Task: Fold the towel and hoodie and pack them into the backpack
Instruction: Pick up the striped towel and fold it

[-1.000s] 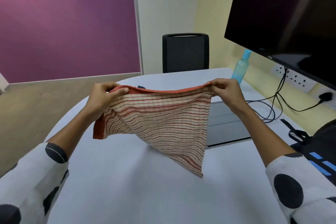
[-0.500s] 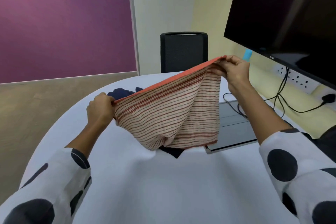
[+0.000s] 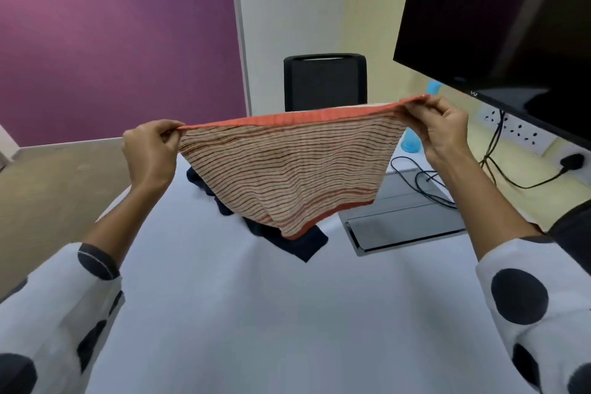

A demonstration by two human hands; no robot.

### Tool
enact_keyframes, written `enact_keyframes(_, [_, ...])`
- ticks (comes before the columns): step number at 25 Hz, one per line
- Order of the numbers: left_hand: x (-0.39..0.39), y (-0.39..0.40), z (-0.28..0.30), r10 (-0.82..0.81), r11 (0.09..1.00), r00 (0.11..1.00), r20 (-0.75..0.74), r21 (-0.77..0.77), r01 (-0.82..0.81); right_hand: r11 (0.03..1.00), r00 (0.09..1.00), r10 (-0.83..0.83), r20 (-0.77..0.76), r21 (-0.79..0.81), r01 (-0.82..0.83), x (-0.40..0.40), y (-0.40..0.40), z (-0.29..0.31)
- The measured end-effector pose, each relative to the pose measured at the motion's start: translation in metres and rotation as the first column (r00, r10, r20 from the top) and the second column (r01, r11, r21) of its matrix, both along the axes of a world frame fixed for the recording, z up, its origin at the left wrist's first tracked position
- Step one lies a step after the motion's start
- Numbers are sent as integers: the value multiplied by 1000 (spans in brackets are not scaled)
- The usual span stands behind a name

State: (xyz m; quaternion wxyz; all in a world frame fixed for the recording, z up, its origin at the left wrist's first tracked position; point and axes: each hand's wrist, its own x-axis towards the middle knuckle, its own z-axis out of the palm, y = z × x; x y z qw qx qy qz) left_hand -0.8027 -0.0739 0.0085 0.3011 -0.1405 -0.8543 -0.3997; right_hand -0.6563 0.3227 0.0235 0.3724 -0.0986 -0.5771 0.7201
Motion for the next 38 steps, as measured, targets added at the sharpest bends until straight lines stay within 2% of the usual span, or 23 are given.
enact_keyframes(4, [83,-33,-52,-57,980,997,-58,-196,45,1000,988,10,155,9,-11,60,-6,-63])
enact_keyframes(8, [146,-67,-128,-133,890,988,74,-431,153,998,935,-28,355,56,9,117,-24,-142])
enact_keyframes(10, [175,-79,-161,-157,841,976,149,-499,211,999,893,-28,449,36,13,146,-38,-178])
enact_keyframes(14, [217,-103,-206,-174,760,948,267,-575,301,998,780,0,626,46,-37,210,-66,-235])
enact_keyframes(19, [262,-139,-252,-107,712,882,460,-583,390,934,594,-74,801,264,-240,281,-102,-257])
enact_keyframes(26, [341,-182,-291,-109,654,774,624,-541,529,843,421,-139,897,330,-424,359,-144,-277])
enact_keyframes(29, [354,-186,-288,-123,704,774,621,-495,509,838,421,-133,897,329,-436,378,-153,-278])
enact_keyframes(31, [347,-182,-281,-120,745,793,597,-474,469,853,458,-116,882,324,-409,381,-152,-278])
enact_keyframes(34, [323,-171,-267,-108,799,830,547,-449,400,910,530,-89,844,285,-301,371,-142,-268])
enact_keyframes(38, [280,-147,-238,-57,882,865,498,-381,278,988,655,-23,755,116,-100,336,-120,-251])
